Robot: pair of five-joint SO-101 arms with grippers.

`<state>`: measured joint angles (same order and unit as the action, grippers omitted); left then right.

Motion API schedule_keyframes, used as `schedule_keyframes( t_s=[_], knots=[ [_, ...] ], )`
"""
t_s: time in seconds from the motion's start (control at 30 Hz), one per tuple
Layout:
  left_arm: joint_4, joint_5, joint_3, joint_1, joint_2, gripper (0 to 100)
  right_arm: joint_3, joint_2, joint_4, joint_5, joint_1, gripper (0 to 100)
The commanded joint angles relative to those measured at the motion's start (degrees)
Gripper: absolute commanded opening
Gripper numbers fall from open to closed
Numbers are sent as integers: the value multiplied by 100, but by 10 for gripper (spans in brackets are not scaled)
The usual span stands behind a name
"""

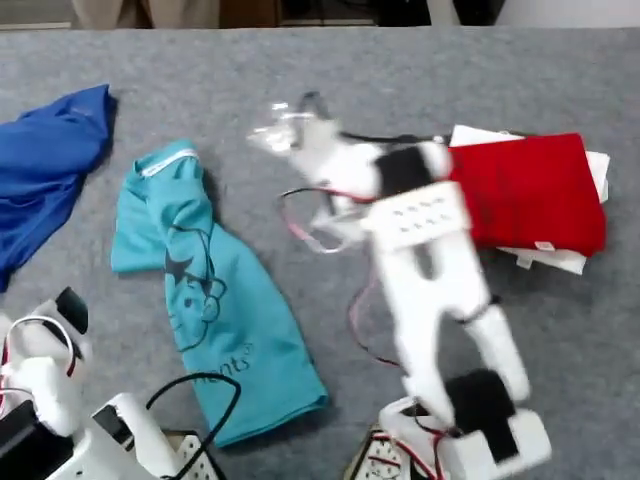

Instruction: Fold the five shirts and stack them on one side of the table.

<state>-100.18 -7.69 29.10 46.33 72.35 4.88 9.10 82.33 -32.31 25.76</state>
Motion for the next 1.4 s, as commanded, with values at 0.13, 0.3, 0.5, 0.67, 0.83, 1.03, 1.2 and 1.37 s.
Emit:
schedule_keyframes(
  t_s=[0.13, 0.3, 0.5, 0.67, 0.83, 1.03, 1.2, 1.37],
  knots=[
    [-62, -114, 35, 396, 13, 264, -426, -2088, -1073, 765, 1543, 256],
    [-62, -114, 53, 387, 13, 264, -1648, -3670, -826, 1002, 1956, 253],
    [-62, -114, 378, 378, 13, 264, -3284, -5015, 185, 1029, 1684, 163],
    [-62, -123, 378, 343, 13, 264, -4409, -5719, 1143, 1029, 866, 22],
    [-53, -123, 404, 141, -40, 264, -5244, -5754, 1978, 985, -400, 2],
    [-44, -114, 404, -738, -48, 264, -4585, -5341, 2004, 571, -1851, 2],
    [53, -70, 422, -2207, -57, 264, -2765, -4734, 1688, 44, -2114, 2],
    [932, -62, 1301, -3077, -259, 264, -778, -3697, 738, -18, -2088, 2]
  ],
)
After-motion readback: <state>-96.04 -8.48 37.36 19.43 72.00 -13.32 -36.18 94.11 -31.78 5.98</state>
